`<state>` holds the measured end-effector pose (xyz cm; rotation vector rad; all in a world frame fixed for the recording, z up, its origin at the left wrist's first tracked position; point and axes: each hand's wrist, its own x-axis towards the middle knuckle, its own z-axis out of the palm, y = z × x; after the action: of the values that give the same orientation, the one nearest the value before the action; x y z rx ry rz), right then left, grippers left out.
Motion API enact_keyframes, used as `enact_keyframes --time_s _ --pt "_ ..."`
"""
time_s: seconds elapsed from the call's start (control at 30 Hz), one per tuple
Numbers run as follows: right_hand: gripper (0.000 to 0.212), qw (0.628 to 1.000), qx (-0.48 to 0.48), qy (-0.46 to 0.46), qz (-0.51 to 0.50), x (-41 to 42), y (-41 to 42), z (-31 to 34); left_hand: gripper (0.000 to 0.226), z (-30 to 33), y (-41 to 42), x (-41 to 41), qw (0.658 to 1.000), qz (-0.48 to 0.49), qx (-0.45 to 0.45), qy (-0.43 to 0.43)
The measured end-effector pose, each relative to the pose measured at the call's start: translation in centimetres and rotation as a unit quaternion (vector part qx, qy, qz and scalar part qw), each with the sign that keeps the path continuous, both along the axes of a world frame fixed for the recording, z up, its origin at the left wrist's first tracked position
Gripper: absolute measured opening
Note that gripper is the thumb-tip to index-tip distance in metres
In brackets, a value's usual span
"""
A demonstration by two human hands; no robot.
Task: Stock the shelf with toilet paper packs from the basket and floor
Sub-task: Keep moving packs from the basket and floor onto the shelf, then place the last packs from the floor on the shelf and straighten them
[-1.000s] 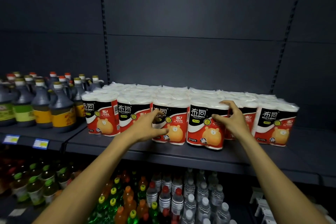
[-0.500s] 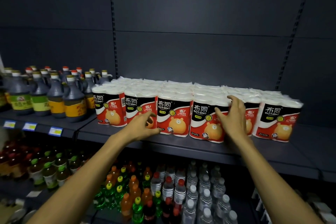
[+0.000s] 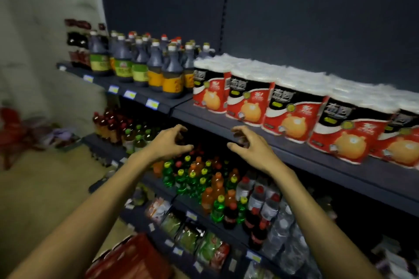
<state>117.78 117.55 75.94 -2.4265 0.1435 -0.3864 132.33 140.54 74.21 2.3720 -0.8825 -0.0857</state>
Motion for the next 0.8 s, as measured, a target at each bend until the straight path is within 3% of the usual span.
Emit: enact_keyframes --time_s 0.13,0.23,0.37,0.53,0.8 --pt "0.053 0.995 -0.017 0.083 0.058 5.7 6.5 -4.8 0.083 -4.0 8.7 1.2 0.996 0.083 0.021 0.035" --pt "0.058 0.985 -0.032 0.139 0.102 9.9 11.7 -9.1 0.071 -7.4 15.9 2.0 0.984 0.16 0.024 0.079" --pt "0.061 0.968 -0.056 0.178 0.166 15.1 19.0 -14.4 0.081 -11.7 25.0 2.6 0.957 0.253 0.008 0.139" --pt "0.059 0.947 -0.029 0.228 0.225 20.4 26.7 -21.3 0.064 -18.5 34.8 2.9 0.917 0.334 0.024 0.216" --pt "0.065 0.908 -0.05 0.299 0.288 27.4 33.4 -30.4 0.063 -27.3 40.8 5.2 0.871 0.387 0.014 0.303"
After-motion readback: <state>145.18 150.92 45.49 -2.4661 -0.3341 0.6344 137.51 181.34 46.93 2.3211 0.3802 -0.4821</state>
